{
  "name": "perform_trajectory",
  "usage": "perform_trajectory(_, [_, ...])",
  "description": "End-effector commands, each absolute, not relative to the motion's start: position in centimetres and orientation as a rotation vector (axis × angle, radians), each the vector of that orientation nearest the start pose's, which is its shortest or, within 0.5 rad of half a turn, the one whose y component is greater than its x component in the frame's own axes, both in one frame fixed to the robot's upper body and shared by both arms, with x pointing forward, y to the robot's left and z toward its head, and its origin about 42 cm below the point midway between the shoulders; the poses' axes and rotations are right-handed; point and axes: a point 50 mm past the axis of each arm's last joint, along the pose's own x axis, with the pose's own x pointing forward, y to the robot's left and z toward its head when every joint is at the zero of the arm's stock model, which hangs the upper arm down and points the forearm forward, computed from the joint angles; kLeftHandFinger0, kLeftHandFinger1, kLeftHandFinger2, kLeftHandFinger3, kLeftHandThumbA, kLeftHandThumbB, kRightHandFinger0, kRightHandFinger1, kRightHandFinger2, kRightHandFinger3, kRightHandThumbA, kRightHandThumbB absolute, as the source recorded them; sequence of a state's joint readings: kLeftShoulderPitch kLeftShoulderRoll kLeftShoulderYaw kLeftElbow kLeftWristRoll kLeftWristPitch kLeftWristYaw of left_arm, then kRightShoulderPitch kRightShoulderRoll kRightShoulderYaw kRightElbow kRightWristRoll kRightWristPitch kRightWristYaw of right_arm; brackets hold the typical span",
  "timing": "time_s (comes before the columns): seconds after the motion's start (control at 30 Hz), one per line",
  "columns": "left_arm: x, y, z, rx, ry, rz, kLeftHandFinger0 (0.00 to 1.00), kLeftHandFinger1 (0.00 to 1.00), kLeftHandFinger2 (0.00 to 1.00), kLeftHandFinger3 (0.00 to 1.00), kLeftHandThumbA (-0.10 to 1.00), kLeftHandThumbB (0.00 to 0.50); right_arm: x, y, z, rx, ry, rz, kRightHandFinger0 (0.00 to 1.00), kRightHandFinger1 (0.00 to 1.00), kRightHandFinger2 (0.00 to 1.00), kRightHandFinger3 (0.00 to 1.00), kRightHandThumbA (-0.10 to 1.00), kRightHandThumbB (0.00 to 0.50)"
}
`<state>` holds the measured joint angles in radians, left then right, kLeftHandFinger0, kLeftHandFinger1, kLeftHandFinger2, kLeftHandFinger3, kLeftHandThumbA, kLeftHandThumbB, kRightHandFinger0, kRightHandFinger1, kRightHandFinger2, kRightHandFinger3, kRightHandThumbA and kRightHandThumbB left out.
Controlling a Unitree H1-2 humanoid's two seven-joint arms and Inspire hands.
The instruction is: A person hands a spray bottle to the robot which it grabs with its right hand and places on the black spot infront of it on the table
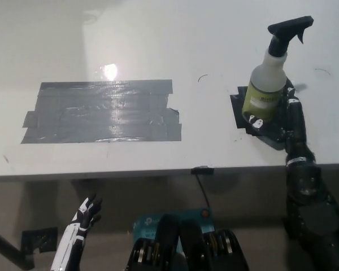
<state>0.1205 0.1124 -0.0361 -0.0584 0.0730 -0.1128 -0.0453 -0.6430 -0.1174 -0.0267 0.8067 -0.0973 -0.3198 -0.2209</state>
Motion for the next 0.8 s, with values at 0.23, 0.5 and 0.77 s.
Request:
perform_trajectory(0.23, [24.8,24.0,9.7,0.164,-0.104,-0.089,1.0,1.0,1.0,1.0,1.0,0.057,45.9,-27.5,17.3,0.022,-0.106,0.074,1.0,1.0,1.0,1.0,1.0,0.5])
perform_trajectory(0.5, [25.6,24.2,10.4,0.17,-0.112,-0.096,1.0,1.0,1.0,1.0,1.0,0.048,38.0,-26.9,21.8,0.033,-0.336,0.136,1.0,1.0,1.0,1.0,1.0,0.418])
perform_trajectory(0.77, [25.8,24.2,10.4,0.175,-0.118,-0.103,1.0,1.0,1.0,1.0,1.0,0.025,25.5,-23.3,22.3,0.131,-0.458,0.209,1.0,1.0,1.0,1.0,1.0,0.5])
